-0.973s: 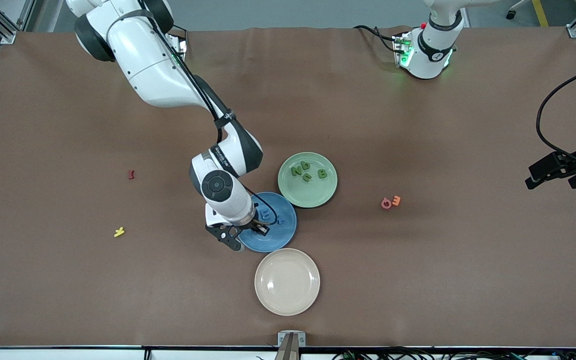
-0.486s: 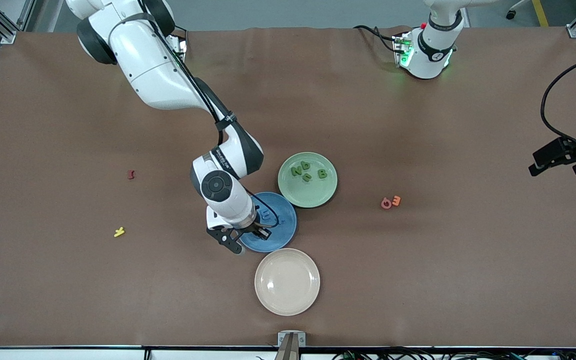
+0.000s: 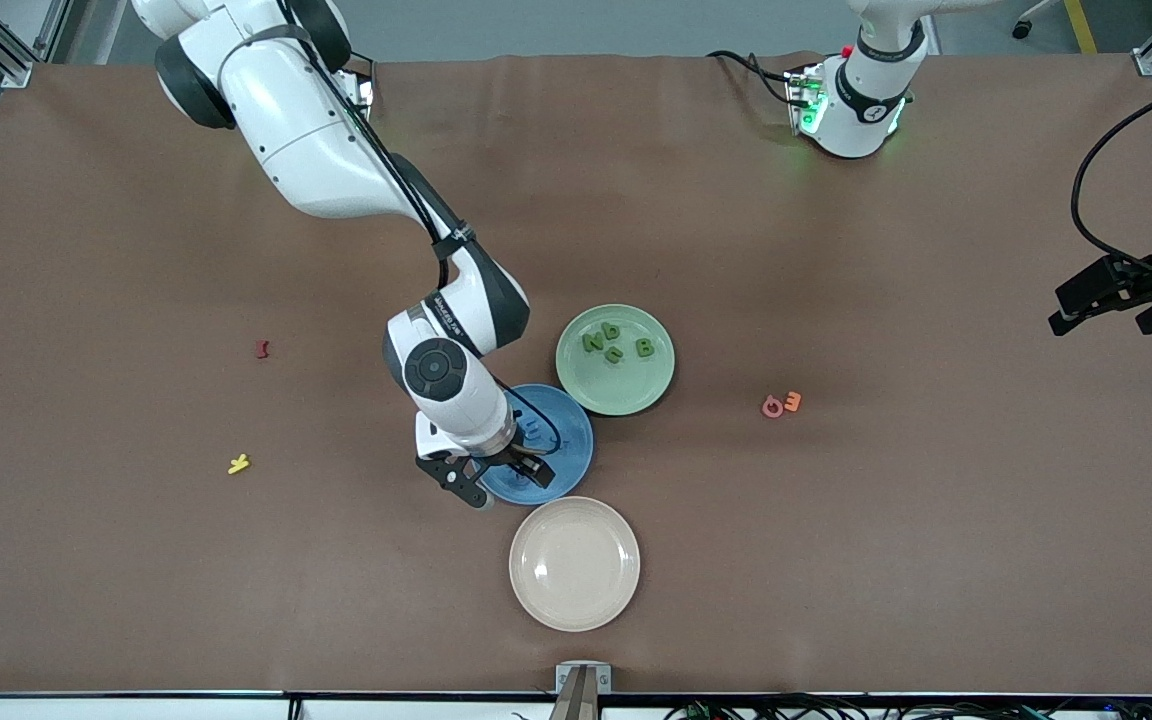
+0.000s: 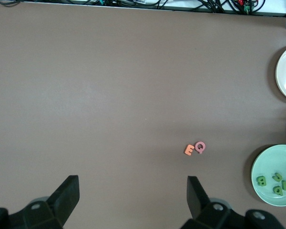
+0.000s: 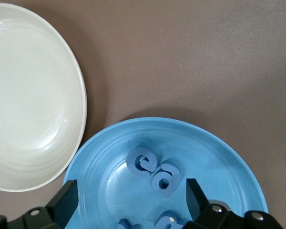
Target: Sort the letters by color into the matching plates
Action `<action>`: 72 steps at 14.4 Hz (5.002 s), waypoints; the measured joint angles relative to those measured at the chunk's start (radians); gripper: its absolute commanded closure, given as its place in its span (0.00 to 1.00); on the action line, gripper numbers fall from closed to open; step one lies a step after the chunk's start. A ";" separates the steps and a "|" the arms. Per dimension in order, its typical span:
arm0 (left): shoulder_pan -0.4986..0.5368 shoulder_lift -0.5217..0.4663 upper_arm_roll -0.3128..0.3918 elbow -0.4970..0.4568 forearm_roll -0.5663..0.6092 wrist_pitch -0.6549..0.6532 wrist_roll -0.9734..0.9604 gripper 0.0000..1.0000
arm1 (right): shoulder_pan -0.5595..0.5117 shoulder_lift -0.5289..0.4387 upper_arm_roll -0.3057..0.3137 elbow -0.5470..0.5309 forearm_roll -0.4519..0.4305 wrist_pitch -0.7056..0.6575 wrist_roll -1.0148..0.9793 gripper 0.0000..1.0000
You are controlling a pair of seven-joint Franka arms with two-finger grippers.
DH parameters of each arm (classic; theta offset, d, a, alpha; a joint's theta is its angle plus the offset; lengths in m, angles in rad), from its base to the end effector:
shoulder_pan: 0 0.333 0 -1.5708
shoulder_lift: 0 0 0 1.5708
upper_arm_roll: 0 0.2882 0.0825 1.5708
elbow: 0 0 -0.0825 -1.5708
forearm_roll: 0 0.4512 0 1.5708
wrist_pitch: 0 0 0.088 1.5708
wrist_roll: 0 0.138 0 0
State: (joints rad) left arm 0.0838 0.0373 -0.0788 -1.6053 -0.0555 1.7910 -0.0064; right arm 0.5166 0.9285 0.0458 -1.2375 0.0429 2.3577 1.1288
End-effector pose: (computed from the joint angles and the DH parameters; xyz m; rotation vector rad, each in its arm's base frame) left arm 0.6566 -0.0025 0.5446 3.0750 0.0304 0.2287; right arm 0.6910 0.4282 0.1368 -2.8118 0.8941 -0.1136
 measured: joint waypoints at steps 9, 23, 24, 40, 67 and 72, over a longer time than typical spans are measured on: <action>-0.001 0.000 0.000 -0.007 0.000 0.013 0.000 0.01 | -0.101 -0.036 -0.012 0.029 -0.003 -0.185 -0.254 0.00; -0.103 0.000 0.091 -0.012 0.000 0.013 0.001 0.00 | -0.485 -0.407 -0.020 -0.189 -0.085 -0.597 -0.959 0.00; -0.103 0.000 0.092 -0.013 0.000 0.013 0.001 0.00 | -0.485 -0.428 -0.019 -0.189 -0.086 -0.626 -0.960 0.00; -0.115 -0.093 0.048 -0.106 0.013 -0.004 0.001 0.00 | -0.561 -0.661 -0.007 -0.159 -0.090 -0.898 -1.061 0.00; -0.109 -0.083 0.043 0.002 0.014 -0.152 0.001 0.00 | -0.597 -0.718 -0.011 -0.073 -0.018 -1.006 -1.062 0.00; -0.109 -0.083 0.043 0.002 0.014 -0.152 0.001 0.00 | -0.532 -0.770 -0.071 -0.115 -0.024 -1.003 -1.062 0.00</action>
State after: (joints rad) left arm -0.0248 -0.0460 -0.0356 -1.6035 -0.0411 1.6393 -0.0050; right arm -0.0152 0.1586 -0.0251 -1.3529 0.0192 1.3549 0.0671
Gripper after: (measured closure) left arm 0.000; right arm 0.000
